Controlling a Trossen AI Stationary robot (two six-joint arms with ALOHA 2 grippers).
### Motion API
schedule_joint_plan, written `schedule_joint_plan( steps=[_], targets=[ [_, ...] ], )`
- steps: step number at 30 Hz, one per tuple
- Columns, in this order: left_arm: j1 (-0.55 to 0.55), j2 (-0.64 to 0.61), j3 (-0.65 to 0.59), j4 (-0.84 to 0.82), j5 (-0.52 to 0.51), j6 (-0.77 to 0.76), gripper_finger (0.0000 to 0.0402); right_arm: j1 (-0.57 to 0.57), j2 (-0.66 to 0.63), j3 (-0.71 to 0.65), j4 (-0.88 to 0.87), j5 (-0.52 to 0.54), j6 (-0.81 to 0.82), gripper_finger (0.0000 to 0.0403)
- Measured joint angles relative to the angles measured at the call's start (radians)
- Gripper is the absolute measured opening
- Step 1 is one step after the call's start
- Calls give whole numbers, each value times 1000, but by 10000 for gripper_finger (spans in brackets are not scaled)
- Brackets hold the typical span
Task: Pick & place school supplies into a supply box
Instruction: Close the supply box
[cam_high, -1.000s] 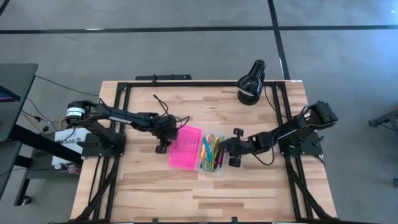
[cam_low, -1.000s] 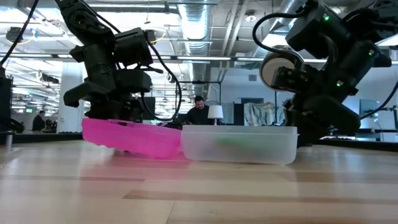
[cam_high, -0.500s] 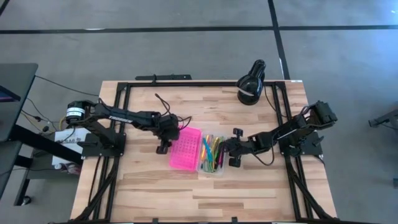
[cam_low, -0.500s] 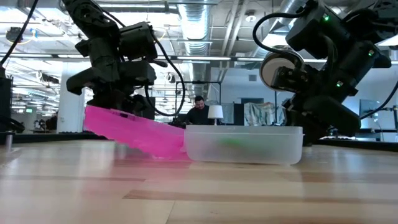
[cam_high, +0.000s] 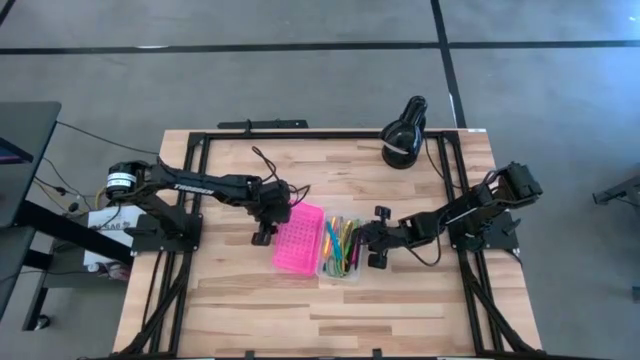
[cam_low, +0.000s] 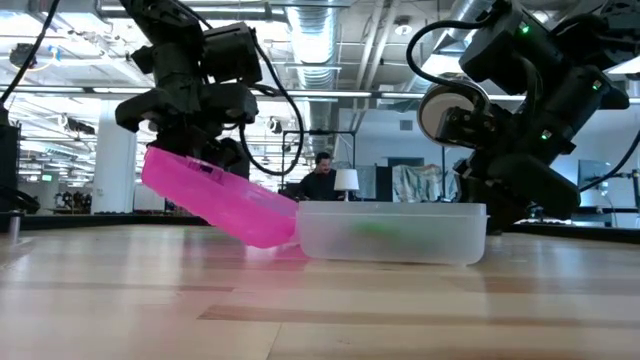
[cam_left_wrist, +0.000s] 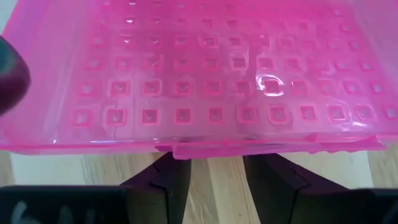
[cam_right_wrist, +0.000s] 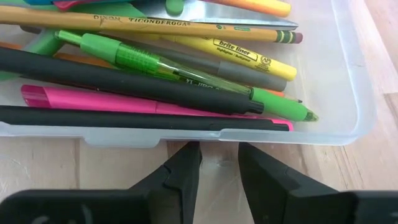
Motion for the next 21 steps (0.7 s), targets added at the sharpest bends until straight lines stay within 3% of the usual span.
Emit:
schedule_joint_plan(
  steps=[21],
  targets=[
    [-90, 0, 160, -86, -72, 30, 139, 0, 2, 0, 9, -7, 0, 109]
  ],
)
